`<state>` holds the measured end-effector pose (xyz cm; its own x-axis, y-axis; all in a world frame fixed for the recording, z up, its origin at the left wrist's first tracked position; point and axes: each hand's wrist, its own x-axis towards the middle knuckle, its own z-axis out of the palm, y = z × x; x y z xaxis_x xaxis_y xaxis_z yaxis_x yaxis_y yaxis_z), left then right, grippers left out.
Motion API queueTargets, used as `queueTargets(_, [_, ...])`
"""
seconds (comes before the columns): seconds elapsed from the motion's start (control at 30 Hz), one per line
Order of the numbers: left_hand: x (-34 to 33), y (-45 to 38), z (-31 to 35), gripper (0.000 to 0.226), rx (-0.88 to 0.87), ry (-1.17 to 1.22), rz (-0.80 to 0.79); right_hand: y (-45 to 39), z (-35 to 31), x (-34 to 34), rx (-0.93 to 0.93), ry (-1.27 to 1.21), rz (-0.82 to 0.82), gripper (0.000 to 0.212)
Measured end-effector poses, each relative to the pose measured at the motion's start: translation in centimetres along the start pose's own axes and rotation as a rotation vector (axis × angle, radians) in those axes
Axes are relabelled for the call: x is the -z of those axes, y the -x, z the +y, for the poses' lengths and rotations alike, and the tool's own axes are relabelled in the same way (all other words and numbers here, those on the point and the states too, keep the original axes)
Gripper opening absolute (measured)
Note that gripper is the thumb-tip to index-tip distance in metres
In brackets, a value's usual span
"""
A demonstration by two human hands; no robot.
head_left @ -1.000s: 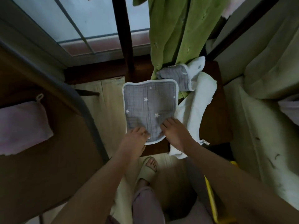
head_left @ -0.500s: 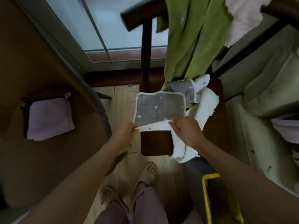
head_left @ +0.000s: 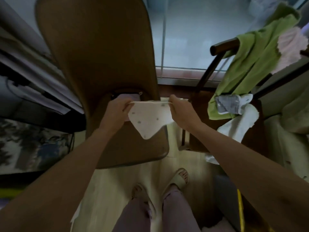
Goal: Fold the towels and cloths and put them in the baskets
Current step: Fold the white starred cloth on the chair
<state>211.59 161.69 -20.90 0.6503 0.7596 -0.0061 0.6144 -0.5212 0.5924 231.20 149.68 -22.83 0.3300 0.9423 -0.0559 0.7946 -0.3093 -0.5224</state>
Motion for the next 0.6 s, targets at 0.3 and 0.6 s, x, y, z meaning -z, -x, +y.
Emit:
queueTargets(0.3, [0.6, 11.3, -8.3, 0.023, -0.069, -0.209, -0.181, 7.0, -4.5, -7.3, 0.093, -0.007, -0.26, 0.017])
queueTargets(0.6, [-10.4, 17.6, -14.0, 0.024, 0.252, -0.402, -0.678, 11.1, -1.2, -17.8, -0.068, 0.014, -0.623, 0.035])
